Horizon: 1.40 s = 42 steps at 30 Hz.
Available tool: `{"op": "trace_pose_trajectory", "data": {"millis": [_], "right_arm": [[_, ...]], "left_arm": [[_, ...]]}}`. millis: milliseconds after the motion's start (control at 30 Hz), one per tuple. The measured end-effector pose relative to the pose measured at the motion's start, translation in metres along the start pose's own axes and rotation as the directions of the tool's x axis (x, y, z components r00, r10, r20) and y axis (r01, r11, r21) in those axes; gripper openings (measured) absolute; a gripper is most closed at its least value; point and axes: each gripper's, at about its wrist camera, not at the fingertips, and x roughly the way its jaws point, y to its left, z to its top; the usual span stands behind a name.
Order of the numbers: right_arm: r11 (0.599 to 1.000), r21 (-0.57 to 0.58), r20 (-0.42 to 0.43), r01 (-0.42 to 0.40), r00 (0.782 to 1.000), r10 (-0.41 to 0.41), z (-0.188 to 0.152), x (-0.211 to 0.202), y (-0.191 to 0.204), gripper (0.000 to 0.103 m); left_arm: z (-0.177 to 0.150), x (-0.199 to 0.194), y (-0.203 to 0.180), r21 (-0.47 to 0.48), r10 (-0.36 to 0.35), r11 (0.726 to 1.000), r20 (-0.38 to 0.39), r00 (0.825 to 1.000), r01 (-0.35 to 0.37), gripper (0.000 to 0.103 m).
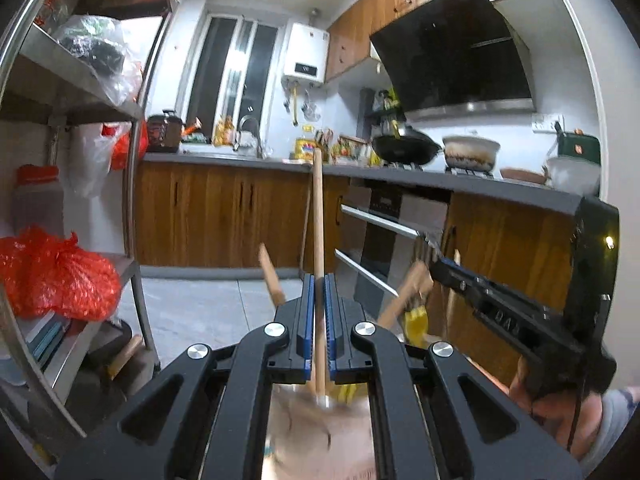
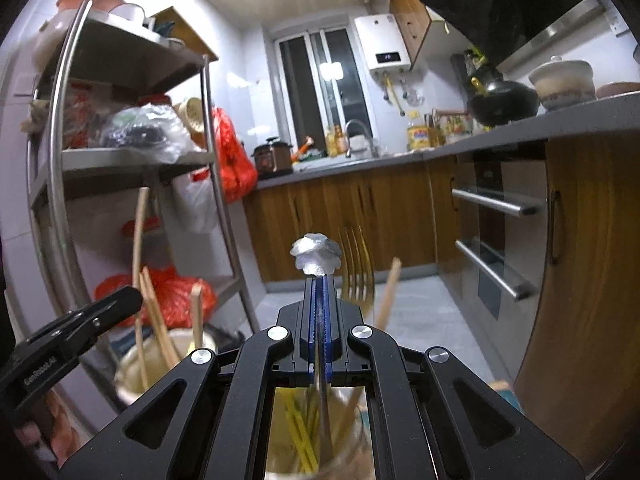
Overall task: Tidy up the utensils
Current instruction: 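Drop the silver spoon into the smaller vase while the left gripper drops the chopstick into the larger, then withdraw both open grippers from the vase back over the table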
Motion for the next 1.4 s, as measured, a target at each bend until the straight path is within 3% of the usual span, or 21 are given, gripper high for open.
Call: {"op": "trace_pose_trajectory", "data": {"millis": [200,333,400,467,533,600,867,1000,1400], "right_arm": [[1.000,-0.020,-0.070,-0.019,0.997,0.018,-0.011,-0.005,0.002,0.004],[1.000,-0.028,-0.096,-0.013,0.995,0.010,-0.015,-0.007,0.007,0.006],[1.000,-0.023,-0.114,-0.010,0.993,0.008,-0.014,-0.009,0.007,0.024],[1.000,-0.009,-0.113,-0.010,0.994,0.009,-0.012,-0.015,0.006,0.032],[1.000,-0.008,-0.102,-0.008,0.995,0.007,-0.009,-0.025,0.006,0.036],[1.000,0.003,-0.094,-0.015,0.995,0.015,-0.006,-0.038,0.004,0.055],[0.999,-0.031,-0.096,-0.012,0.995,0.009,-0.019,-0.092,0.004,0.091],[0.997,-0.077,-0.119,-0.004,0.993,-0.005,-0.032,-0.107,0.004,0.097],[0.979,-0.202,-0.124,0.027,0.991,-0.053,-0.053,-0.109,0.008,0.098]], "left_arm": [[-0.017,-0.006,-0.004,0.022,-0.006,1.000,-0.074,0.997,0.008,0.005],[-0.019,-0.011,-0.012,0.071,0.020,0.997,-0.072,0.997,-0.014,0.007],[-0.018,-0.013,-0.014,0.077,0.032,0.997,-0.084,0.996,-0.026,0.027],[-0.017,-0.019,-0.014,0.069,0.041,0.997,-0.082,0.996,-0.035,0.042],[-0.017,-0.032,-0.015,0.058,0.042,0.998,-0.076,0.996,-0.037,0.045],[-0.019,-0.042,-0.015,0.046,0.048,0.998,-0.076,0.996,-0.045,0.059],[-0.036,-0.083,-0.014,0.030,0.070,0.997,-0.081,0.994,-0.068,0.095],[-0.046,-0.093,-0.013,0.019,0.068,0.998,-0.088,0.994,-0.067,0.097],[-0.059,-0.086,-0.011,0.065,0.111,0.992,-0.091,0.990,-0.105,0.097]]}}
